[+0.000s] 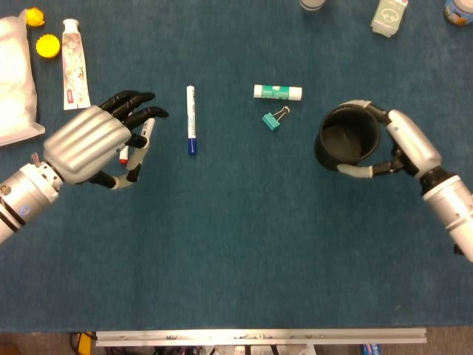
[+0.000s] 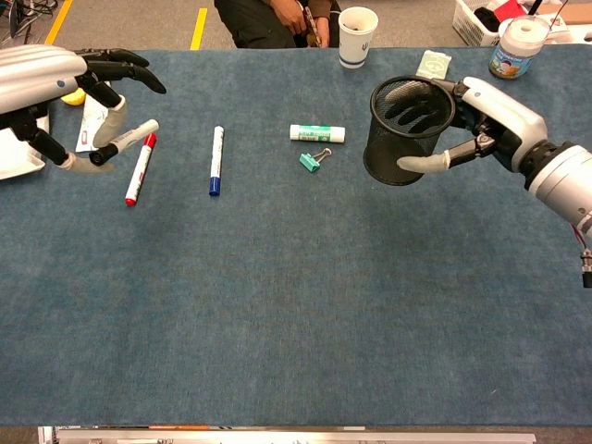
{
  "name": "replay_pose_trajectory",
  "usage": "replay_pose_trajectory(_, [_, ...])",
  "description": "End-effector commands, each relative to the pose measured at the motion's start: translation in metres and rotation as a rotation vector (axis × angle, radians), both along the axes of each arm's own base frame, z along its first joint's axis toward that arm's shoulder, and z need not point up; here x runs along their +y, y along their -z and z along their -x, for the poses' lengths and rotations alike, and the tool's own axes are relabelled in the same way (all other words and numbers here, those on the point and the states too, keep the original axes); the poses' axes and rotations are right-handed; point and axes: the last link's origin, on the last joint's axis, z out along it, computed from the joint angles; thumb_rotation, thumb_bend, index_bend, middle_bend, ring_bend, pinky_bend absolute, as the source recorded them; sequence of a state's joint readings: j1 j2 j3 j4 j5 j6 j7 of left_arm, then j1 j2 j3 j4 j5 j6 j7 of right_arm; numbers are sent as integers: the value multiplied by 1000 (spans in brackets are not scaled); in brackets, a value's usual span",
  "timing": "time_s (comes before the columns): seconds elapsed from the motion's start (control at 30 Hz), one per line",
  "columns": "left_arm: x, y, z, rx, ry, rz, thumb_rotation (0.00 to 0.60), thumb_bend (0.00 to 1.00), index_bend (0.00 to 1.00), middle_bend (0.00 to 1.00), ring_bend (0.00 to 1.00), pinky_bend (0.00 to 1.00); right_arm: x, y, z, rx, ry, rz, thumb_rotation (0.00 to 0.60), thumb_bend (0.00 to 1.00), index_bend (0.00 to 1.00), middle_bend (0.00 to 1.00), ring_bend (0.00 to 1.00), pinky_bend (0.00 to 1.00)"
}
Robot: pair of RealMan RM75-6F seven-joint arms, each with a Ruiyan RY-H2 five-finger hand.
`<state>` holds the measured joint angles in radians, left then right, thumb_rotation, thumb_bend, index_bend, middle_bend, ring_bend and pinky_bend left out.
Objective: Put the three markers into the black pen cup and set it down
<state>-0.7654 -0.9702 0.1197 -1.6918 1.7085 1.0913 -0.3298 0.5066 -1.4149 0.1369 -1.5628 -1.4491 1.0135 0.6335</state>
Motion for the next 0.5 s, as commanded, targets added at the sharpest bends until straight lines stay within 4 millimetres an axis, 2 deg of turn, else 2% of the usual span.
replay_pose_trajectory(0.03, [-1, -7, -9, -8, -15, 29, 600, 228, 690, 164, 24, 87, 0, 8, -6, 3, -21, -9, 600, 164, 358, 355, 276, 294])
replay_pose_trajectory(0.5, [-5, -23, -38, -62, -66, 136, 600, 228, 690, 163, 24, 87, -10, 52, -43, 8, -125, -35, 600, 164, 358, 355, 276, 294])
